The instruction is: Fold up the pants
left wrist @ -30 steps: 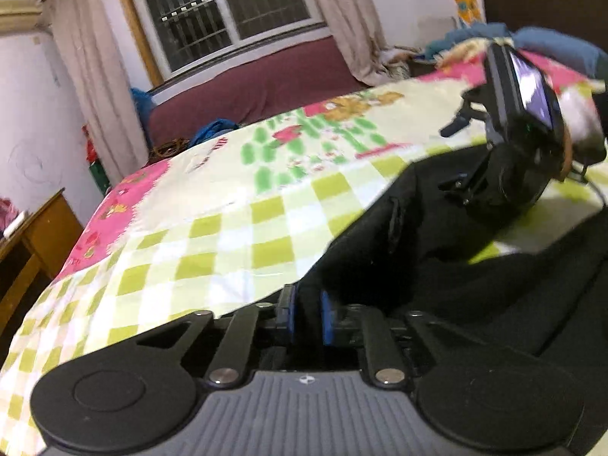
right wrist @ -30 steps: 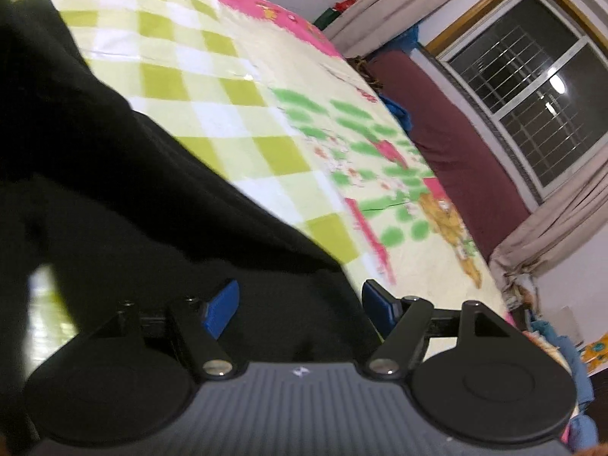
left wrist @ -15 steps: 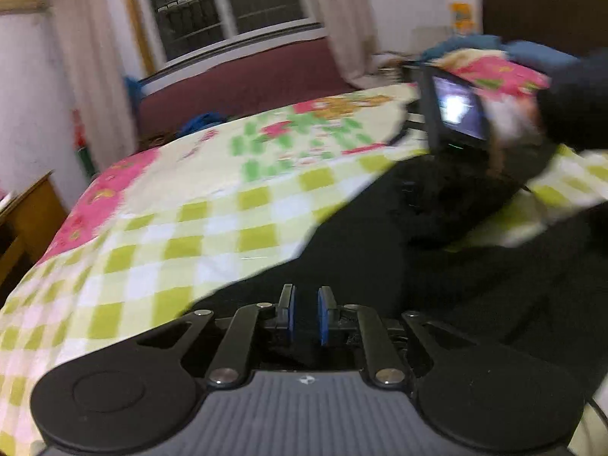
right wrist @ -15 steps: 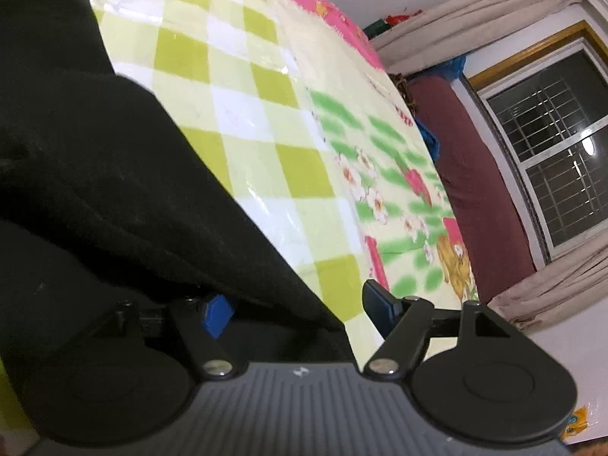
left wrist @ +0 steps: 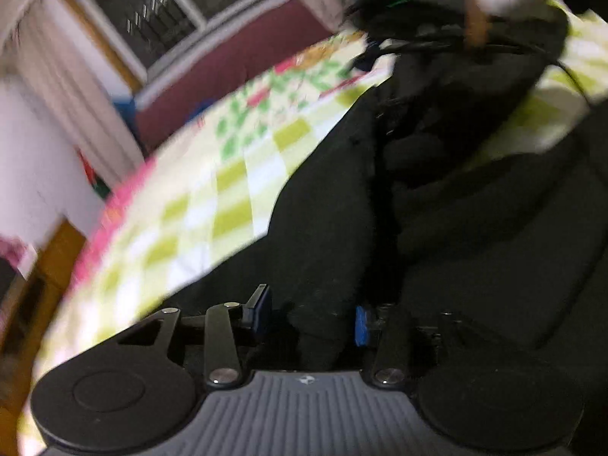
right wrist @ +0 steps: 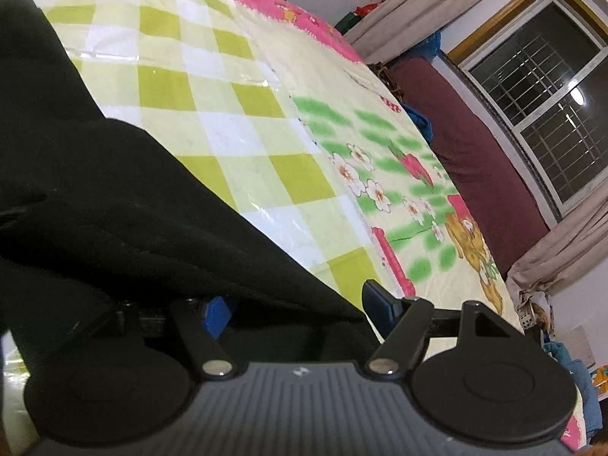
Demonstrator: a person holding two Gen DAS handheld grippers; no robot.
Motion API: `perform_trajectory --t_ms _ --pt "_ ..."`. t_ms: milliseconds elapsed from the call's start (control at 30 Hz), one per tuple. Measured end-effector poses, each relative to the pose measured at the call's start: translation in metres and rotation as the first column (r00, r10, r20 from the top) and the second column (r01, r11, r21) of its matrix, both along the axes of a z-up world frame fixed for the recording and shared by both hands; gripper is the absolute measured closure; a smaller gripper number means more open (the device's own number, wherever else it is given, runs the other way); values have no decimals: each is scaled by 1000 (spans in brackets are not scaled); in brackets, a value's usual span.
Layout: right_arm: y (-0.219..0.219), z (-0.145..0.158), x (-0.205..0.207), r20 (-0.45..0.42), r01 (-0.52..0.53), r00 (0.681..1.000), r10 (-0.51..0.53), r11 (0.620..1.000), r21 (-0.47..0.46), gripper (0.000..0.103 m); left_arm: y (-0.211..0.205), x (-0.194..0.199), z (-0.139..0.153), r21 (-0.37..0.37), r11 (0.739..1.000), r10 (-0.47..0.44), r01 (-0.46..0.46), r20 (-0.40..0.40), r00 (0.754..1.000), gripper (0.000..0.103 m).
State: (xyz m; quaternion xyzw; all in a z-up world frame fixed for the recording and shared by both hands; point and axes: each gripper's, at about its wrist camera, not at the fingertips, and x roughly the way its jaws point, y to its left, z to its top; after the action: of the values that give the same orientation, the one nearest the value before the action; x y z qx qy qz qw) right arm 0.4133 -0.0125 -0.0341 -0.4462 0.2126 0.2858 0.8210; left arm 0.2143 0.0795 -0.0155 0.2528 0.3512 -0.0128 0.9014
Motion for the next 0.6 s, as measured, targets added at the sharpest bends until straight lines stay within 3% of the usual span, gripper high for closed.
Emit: perform_trajectory --t_ms 67,167,267,367,500,567,600 --pt "2 -5 -5 18 -23 1000 23 999 -23 31 9 11 7 -65 998 -3 2 -19 1000 65" --pt "5 -13 -3 43 -44 998 46 997 -61 31 18 17 18 -122 993 2 -3 -16 1000 72" --pt "4 -10 9 30 -12 999 14 999 -38 35 25 11 28 -135 991 11 -10 8 1000 75" --pt "1 -11 27 -25 60 998 -61 998 -30 84 30 7 34 -158 987 14 -11 19 1000 76" --pt "3 -17 35 -16 73 997 -74 995 -67 83 28 6 32 -157 988 8 -4 23 1000 76" --pt "1 -19 32 -3 41 999 -42 995 -96 76 29 4 33 -158 987 6 -2 24 1000 76" --pt "1 -20 31 11 30 1000 -29 993 -115 81 30 4 34 -163 987 8 -4 25 1000 76"
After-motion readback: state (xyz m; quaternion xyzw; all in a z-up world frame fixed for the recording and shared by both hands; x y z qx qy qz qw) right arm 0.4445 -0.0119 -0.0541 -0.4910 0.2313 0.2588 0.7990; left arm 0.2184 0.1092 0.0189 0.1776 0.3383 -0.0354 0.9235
